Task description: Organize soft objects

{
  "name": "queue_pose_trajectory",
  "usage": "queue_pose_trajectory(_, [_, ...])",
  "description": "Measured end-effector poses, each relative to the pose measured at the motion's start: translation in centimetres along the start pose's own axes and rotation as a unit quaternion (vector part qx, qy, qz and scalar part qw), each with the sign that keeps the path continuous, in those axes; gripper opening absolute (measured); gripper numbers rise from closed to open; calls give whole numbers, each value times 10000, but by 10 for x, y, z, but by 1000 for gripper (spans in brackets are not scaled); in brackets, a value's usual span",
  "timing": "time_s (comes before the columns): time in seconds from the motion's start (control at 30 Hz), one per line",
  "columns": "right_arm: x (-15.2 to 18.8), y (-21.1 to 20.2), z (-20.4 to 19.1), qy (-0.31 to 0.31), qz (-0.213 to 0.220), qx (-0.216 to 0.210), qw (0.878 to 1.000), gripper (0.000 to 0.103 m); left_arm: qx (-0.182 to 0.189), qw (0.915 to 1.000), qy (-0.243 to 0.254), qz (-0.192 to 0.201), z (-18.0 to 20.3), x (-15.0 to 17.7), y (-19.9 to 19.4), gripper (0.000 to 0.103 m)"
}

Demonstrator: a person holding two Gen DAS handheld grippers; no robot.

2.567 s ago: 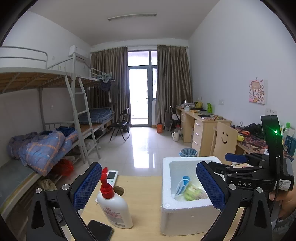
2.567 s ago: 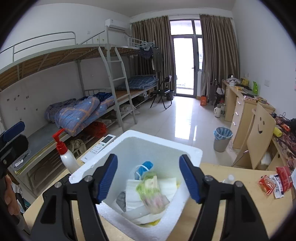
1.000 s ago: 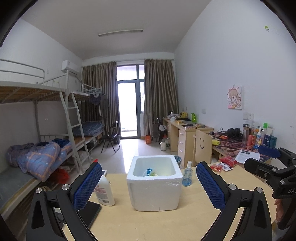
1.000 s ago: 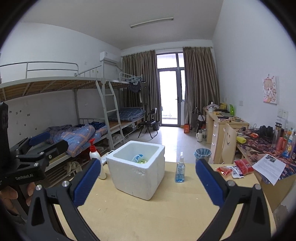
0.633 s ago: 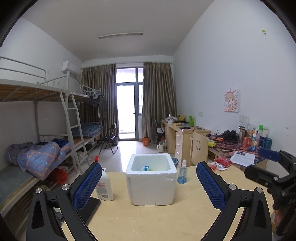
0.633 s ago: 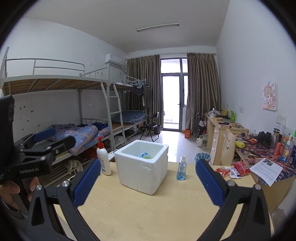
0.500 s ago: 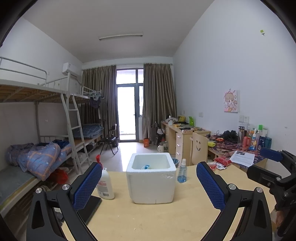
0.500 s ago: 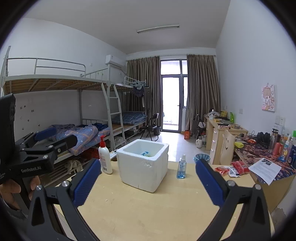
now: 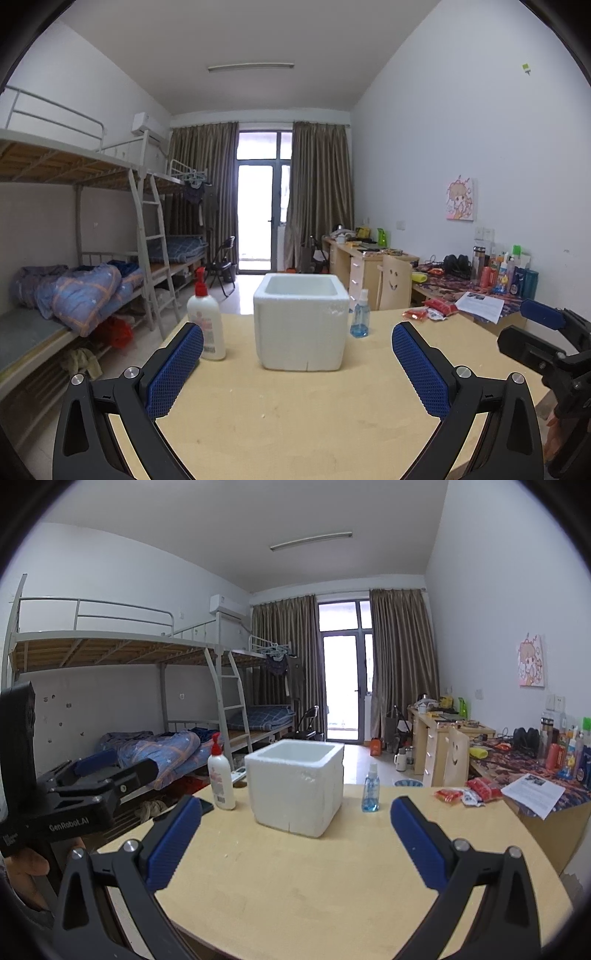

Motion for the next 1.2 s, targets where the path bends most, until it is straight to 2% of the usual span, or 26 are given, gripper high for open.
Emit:
queue_pose_trajectory(0.27, [22,-16,-6,-67,196,108,9997,103,-11,9999,-67,92,-2,28,-10,102])
queue_pose_trajectory(0.47, [46,-17,-7,-47,18,165,9999,103,-23,10000,-62,40,1,48,-18,102])
queue_pose_trajectory(0.67, [54,-19,-8,10,-42,283,9996,103,63,9999,80,-102,10,63,-24,102])
queue_pose_trajectory(0.87, [56,-23,-9,-19,-126,424,9990,103,15,9998,97,-170,11,69,-26,102])
queue_pose_trajectory(1.2, [58,-28,-6,-15,-95,381,9992,103,47,9999,123,-99,13,67,-32,102])
Point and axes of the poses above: each gripper's, at about its wrist camera, not at the fingertips, and y roughly the way its jaws point, z to its right, x to its underside, the point moved 6 cm from there along y, roughly the way its jaws point, and after that the axes turned 7 degrees about z, right-handed, at the moved point
